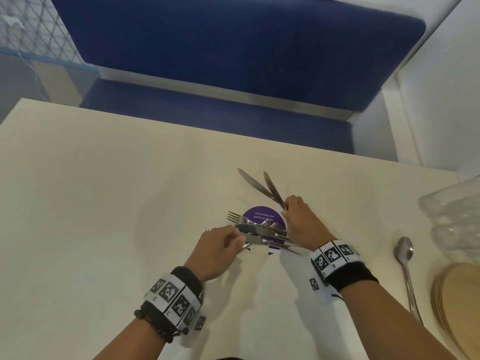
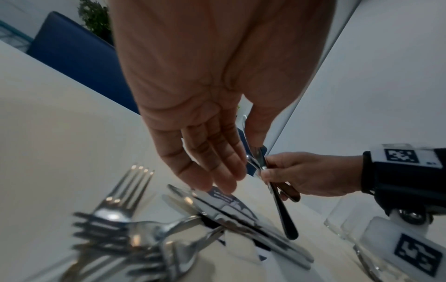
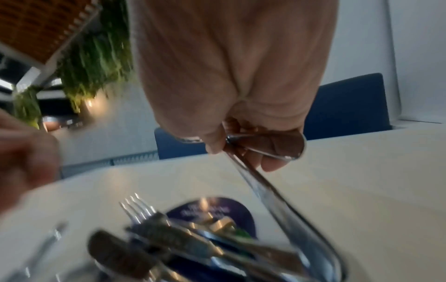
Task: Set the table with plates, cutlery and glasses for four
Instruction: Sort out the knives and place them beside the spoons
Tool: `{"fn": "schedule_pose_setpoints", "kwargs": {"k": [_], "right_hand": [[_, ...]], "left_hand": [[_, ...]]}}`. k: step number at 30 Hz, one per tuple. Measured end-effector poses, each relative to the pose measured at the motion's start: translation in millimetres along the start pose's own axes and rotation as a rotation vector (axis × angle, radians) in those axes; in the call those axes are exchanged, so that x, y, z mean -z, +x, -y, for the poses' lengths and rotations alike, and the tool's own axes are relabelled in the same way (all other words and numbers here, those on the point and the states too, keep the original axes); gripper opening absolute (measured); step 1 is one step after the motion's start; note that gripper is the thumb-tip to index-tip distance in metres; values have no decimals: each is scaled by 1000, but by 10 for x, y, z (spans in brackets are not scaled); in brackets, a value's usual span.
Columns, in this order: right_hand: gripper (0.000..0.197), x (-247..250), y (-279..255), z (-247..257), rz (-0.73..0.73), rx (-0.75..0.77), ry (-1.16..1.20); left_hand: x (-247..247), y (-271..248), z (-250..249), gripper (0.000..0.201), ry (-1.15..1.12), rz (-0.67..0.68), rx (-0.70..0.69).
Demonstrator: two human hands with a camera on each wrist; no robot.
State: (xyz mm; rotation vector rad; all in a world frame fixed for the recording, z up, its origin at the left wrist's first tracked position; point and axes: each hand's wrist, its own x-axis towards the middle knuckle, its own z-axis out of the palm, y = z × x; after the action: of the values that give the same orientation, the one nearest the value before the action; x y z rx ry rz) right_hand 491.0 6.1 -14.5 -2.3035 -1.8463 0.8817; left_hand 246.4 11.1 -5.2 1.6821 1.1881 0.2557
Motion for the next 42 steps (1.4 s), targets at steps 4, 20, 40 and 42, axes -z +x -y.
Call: {"fn": "schedule_pose_setpoints", "kwargs": {"k": [4,20,40,42], "right_hand": [[11,126,-294,444,37,18,374],[19,-808,-915,1438,-183,-167,796],[17,-600,-481,-294,-143,22,-189],[20,-630,-488,-274,-160,72,-231]], "left_hand": [[-18,67,-256,23,-224,-17,-9],[-45,-306,44,45,-691,-154,300],[254,-528,216,25,-851,-146,366],[252,-540,207,23,-865,-161,384]]}}
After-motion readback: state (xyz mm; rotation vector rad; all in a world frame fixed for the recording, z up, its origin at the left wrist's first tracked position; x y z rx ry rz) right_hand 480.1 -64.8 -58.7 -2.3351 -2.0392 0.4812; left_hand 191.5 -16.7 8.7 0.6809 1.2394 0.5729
